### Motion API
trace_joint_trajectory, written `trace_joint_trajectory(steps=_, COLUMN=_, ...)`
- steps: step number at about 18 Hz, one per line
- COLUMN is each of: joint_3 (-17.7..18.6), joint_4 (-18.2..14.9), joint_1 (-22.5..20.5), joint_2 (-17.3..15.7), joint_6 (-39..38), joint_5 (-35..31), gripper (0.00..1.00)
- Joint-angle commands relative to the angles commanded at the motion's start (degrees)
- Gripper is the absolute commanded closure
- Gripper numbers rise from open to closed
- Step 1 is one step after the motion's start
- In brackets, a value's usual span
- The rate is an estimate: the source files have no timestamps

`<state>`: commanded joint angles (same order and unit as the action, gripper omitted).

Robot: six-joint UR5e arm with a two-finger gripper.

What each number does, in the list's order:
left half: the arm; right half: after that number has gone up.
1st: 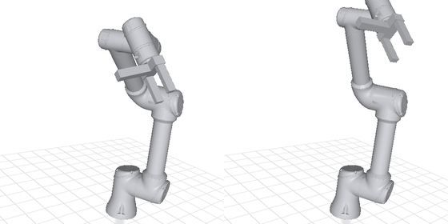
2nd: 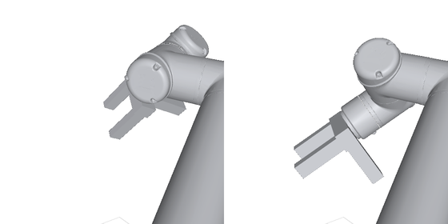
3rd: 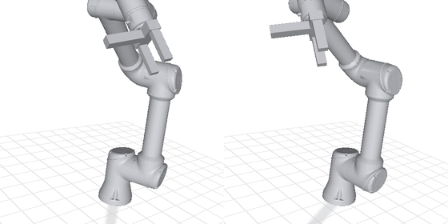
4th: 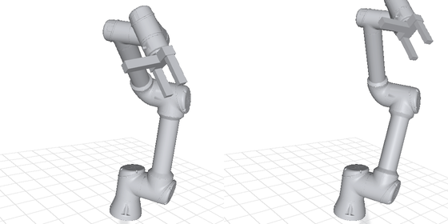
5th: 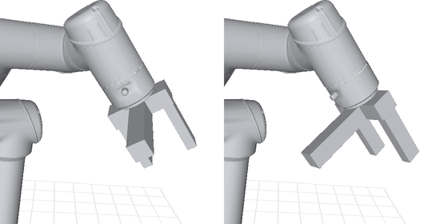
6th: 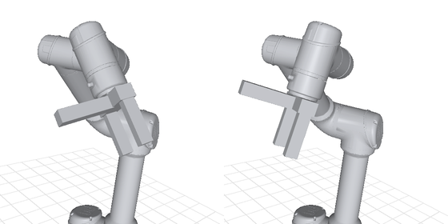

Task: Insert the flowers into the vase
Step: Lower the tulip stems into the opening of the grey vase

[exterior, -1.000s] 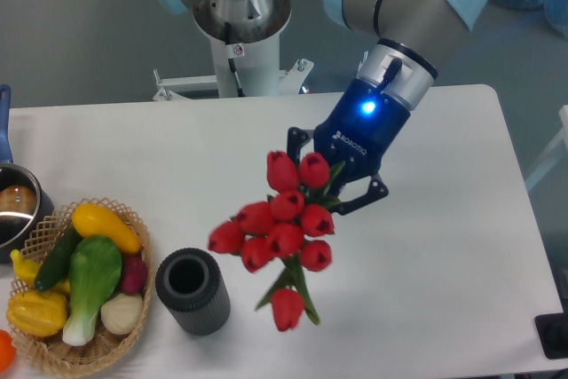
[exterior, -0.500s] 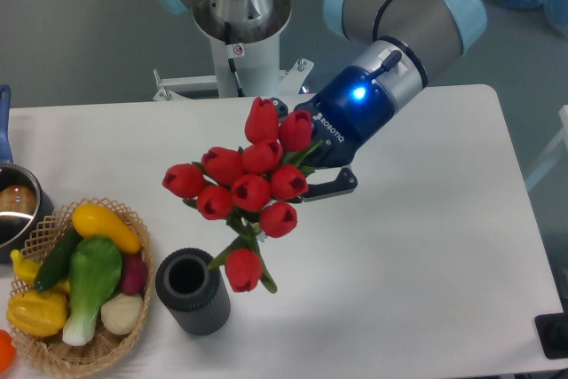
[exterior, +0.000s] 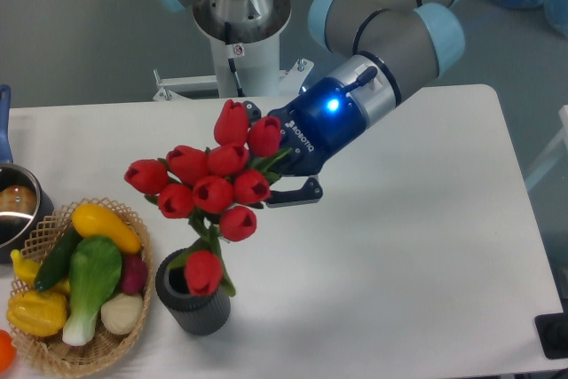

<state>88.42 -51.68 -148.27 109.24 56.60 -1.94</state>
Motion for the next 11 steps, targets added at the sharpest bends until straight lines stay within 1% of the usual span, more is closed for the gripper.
trace_joint_trajectory(steps=2, joint_3=-1.84, joint_4=0.09, joint_1=0.17, joint_2=1.23, joint_6=0.00, joint_5=0.97, gripper=1.00)
trace_joint_trajectory(steps=3, joint_3=-2.20, joint_4=0.09, joint_1=0.70, joint_2=1.93, joint_6=0.00, joint_5=0.98, gripper=1.00)
trace_joint_trajectory(steps=11, joint_3=-2.64, joint_4=0.27, joint_1=2.20, joint_2=3.69, joint_6=0.53, joint_5=1.94, gripper=1.00)
